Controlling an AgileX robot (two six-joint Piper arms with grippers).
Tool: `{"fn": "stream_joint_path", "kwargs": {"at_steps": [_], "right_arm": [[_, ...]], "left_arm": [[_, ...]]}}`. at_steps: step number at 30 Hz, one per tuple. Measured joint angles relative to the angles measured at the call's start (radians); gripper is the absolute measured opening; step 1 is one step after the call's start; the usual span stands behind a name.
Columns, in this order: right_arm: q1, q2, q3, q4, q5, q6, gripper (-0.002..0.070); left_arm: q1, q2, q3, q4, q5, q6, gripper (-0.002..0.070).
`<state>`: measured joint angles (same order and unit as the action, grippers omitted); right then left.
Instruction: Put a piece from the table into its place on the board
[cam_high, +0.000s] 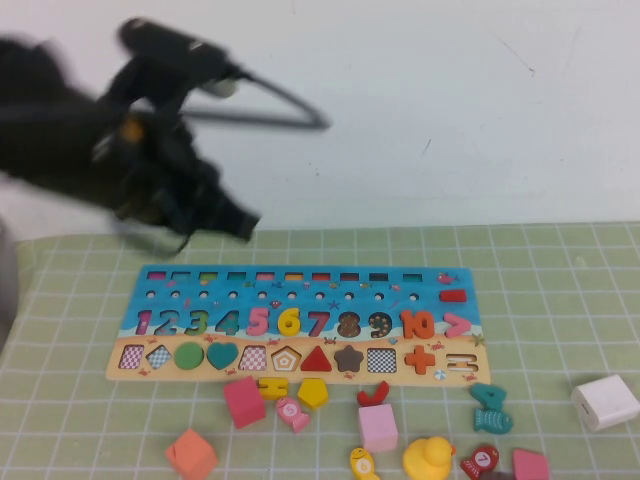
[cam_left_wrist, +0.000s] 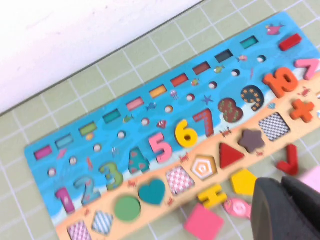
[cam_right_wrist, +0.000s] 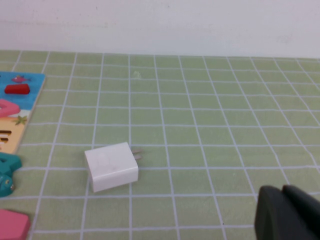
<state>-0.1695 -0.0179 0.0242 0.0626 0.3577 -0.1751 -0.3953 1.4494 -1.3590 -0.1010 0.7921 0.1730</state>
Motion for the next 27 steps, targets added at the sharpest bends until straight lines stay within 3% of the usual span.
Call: {"fn": "stream_joint_path", "kwargs": {"at_steps": [8, 16, 21, 27], "right_arm": [[0.000, 0.000, 0.000, 0.000, 0.000, 0.000, -0.0001], [0.000, 0.000, 0.000, 0.000, 0.000, 0.000, -0.0001], [0.000, 0.000, 0.000, 0.000, 0.000, 0.000, -0.0001], [0.000, 0.000, 0.000, 0.000, 0.000, 0.000, -0.0001]], "left_arm": [[0.000, -0.420, 0.346, 0.032, -0.062, -0.072, -0.0001], [0.000, -0.868, 0.561, 0.133, -0.047, -0.250, -0.0001], [0.000, -1.067, 0.620, 0.178, 0.080, -0.312, -0.0001], [0.000, -1.146, 0.627, 0.195, 0.218, -0.328, -0.0001]]}}
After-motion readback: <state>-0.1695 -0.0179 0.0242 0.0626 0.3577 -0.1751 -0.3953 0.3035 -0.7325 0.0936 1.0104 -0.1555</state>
